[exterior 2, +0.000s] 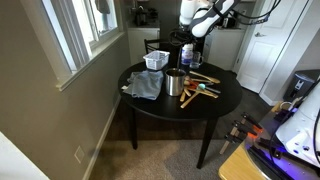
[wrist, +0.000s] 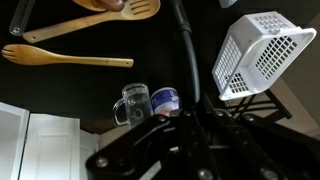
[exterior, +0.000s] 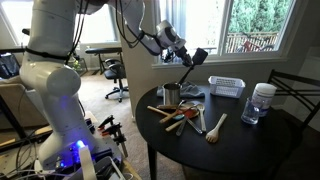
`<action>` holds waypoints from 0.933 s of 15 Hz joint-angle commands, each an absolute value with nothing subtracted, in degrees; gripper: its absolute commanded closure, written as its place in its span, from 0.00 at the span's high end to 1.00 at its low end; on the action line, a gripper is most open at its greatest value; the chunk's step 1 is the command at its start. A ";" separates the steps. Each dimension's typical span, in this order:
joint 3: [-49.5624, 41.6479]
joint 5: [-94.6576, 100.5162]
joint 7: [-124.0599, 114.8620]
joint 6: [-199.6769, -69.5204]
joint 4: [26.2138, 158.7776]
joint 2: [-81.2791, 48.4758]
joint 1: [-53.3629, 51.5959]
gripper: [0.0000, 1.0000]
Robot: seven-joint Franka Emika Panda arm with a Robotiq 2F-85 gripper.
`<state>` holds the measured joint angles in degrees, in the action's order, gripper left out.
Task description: Put the black spatula in the silver tin
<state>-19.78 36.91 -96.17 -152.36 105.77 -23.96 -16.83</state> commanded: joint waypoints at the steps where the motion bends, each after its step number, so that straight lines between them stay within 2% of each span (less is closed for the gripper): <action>1: -18.41 42.52 -100.67 -155.33 110.47 -21.48 -16.67 0.08; 14: -13.94 48.48 -102.90 -155.06 114.11 -21.71 -15.12 0.08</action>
